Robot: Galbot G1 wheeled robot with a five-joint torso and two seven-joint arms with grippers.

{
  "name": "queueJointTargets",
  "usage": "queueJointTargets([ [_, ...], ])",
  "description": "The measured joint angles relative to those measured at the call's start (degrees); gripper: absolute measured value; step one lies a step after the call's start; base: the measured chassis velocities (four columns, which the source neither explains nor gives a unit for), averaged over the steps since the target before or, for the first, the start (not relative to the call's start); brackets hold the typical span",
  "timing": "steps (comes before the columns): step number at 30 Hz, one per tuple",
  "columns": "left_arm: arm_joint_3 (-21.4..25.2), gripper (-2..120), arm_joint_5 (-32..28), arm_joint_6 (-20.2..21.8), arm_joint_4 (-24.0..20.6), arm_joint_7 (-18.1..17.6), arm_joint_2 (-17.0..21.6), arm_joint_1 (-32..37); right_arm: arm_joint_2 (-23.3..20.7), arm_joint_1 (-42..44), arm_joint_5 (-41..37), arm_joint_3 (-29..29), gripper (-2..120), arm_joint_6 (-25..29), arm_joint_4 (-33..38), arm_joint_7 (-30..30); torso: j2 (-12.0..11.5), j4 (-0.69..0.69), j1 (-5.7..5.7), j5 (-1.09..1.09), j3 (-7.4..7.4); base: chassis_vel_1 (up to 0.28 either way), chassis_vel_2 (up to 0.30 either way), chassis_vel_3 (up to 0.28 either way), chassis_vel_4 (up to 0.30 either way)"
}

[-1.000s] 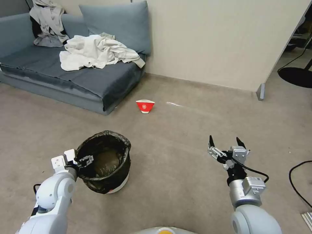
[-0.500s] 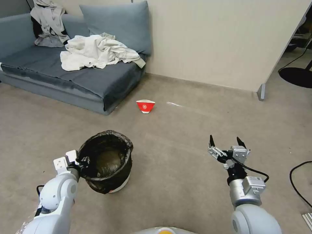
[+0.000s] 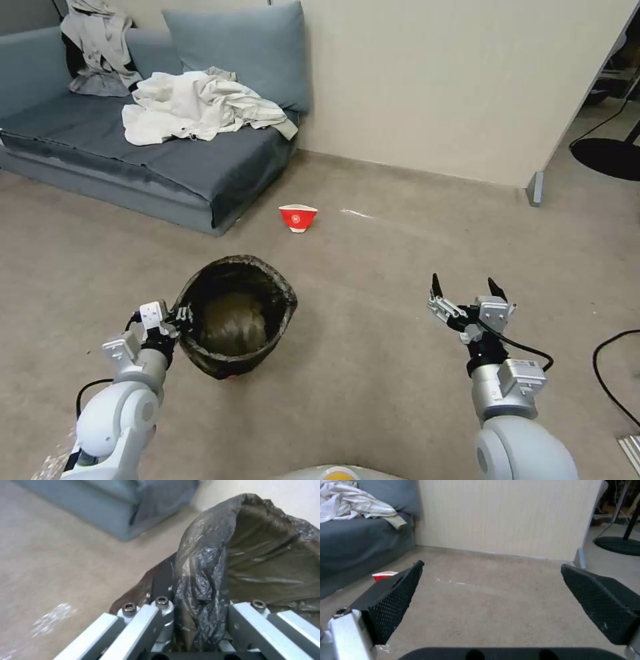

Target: Pick up the trash can from the floor.

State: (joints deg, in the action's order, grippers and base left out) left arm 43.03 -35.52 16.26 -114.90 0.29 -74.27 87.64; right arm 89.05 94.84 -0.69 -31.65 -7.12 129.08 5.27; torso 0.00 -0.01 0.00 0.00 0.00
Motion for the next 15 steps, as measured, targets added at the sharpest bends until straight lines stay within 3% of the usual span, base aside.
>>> queueJointTargets([
  [7,0.53,5,-1.78,-3.4,-3.75,4.38,0.1,2.23,-0.01,0.0,-0.1,-0.13,100,0.0,0.3,0.5,0.0,0.0,0.0,0.0,0.0,0.0,0.0,0.0,0.0],
  [10,0.72,5,-1.61,-7.32,-7.59,7.78,-0.56,4.65,0.06,0.12,-0.14,-0.01,100,-0.02,0.97,0.69,0.0,0.0,0.0,0.01,0.0,0.0,0.0,0.0,0.0],
  [15,1.33,5,0.33,-9.19,-10.83,7.63,-1.81,7.35,0.07,0.11,-0.16,0.1,100,-0.08,1.21,0.69,0.0,0.01,0.0,0.01,0.0,0.0,0.0,0.0,0.0],
])
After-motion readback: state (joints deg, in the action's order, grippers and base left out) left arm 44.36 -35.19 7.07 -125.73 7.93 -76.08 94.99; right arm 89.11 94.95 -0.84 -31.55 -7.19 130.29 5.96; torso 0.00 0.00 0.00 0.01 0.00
